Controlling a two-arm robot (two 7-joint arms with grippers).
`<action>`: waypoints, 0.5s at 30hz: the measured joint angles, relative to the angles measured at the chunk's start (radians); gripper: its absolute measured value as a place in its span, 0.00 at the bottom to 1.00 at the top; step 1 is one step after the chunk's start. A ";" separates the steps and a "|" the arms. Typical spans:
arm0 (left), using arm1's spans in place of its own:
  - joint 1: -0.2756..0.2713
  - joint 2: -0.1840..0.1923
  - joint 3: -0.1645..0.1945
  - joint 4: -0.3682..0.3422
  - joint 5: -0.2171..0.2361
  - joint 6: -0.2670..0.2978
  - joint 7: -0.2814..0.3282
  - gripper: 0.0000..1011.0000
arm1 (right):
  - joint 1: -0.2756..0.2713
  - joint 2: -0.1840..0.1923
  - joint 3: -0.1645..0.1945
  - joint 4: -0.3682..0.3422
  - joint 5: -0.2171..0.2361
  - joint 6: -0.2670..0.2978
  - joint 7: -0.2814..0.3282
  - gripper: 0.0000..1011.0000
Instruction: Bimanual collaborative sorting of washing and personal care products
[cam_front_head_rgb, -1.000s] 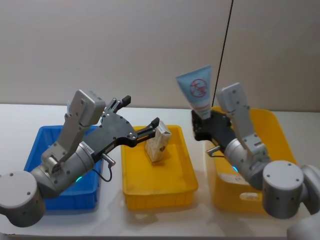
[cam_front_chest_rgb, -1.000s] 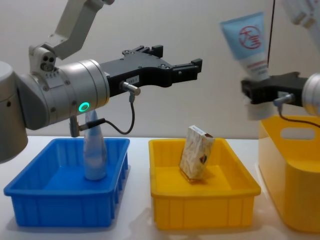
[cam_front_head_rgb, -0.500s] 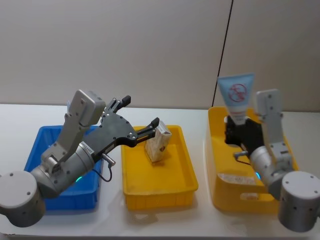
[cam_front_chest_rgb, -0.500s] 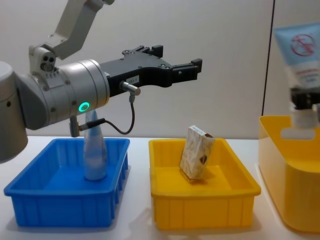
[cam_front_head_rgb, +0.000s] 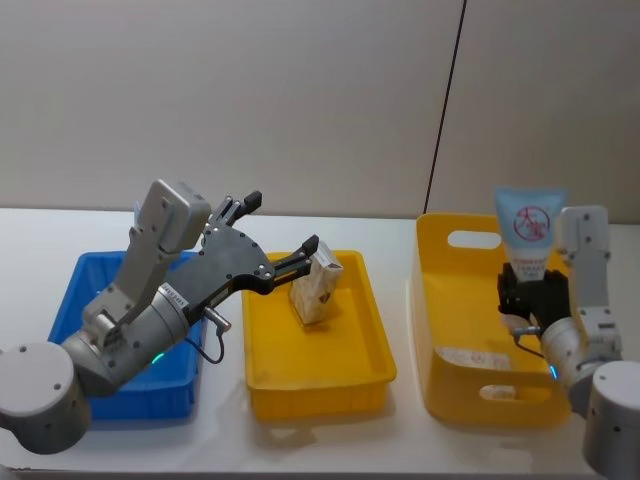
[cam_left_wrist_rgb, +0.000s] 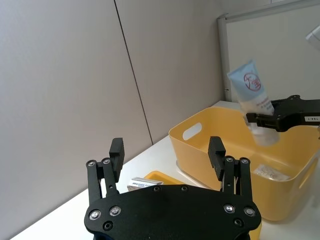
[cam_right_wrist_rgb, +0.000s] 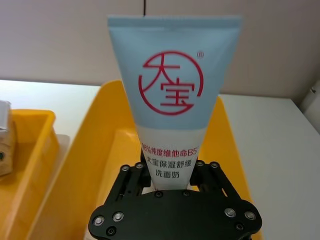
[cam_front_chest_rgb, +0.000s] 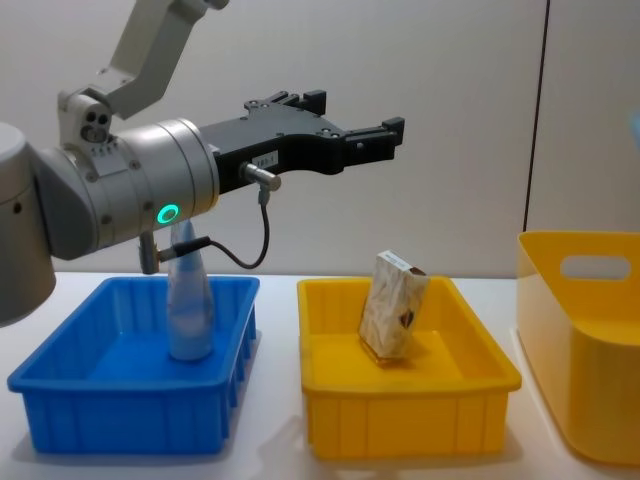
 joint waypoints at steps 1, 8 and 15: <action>0.000 0.000 0.000 0.000 0.000 0.000 0.000 0.99 | -0.002 -0.001 0.005 0.003 0.000 0.004 -0.004 0.36; 0.000 0.000 0.000 0.000 0.000 0.000 0.000 0.99 | -0.006 -0.003 0.020 0.009 -0.004 0.013 -0.013 0.59; 0.000 0.000 0.000 0.000 0.000 0.000 0.000 0.99 | -0.011 -0.004 0.025 0.005 -0.010 0.007 -0.012 0.80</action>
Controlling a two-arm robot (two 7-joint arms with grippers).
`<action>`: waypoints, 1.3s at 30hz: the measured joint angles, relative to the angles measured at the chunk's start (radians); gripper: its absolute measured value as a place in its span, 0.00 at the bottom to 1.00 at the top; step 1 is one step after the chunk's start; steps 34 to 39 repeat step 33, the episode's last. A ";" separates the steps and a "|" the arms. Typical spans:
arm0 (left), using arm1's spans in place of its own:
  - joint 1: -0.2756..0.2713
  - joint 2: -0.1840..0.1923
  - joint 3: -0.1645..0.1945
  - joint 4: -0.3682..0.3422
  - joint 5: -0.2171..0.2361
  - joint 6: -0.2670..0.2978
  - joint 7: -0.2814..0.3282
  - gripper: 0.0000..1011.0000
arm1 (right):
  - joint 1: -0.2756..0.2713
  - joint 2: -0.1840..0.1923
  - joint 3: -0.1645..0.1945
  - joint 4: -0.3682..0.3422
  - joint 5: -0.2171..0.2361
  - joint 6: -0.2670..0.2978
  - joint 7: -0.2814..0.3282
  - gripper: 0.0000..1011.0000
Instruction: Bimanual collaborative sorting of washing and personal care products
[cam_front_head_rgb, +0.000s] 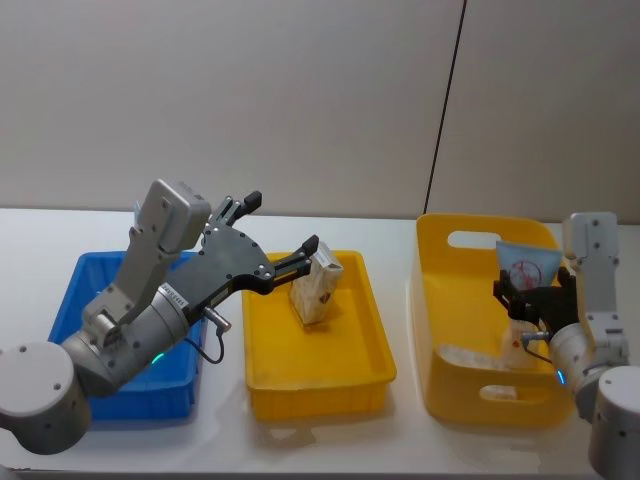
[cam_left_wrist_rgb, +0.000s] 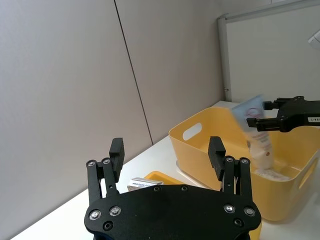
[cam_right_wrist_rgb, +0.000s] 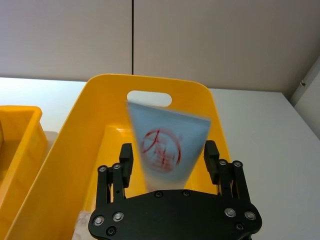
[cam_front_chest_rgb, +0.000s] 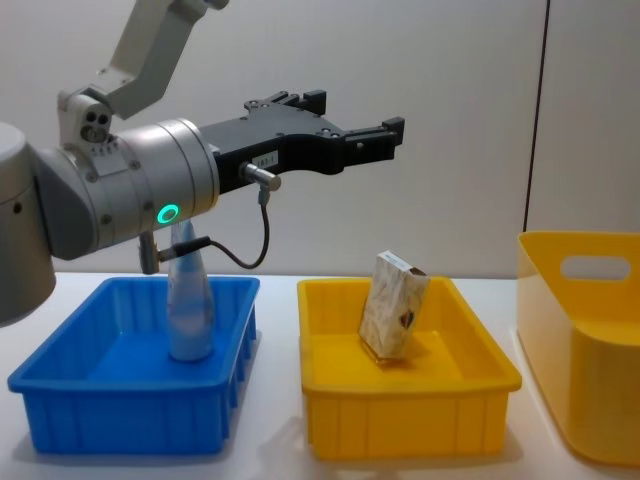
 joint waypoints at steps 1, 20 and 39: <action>0.000 0.000 0.000 0.000 0.000 0.000 0.000 0.99 | -0.001 0.000 0.000 -0.001 -0.001 -0.001 0.001 0.85; 0.000 0.000 0.000 0.000 0.000 0.000 0.000 0.99 | -0.013 -0.003 -0.004 -0.033 -0.019 -0.036 0.026 0.99; 0.000 0.000 0.000 0.000 0.000 0.000 0.000 0.99 | -0.016 -0.004 -0.003 -0.042 -0.022 -0.044 0.034 0.99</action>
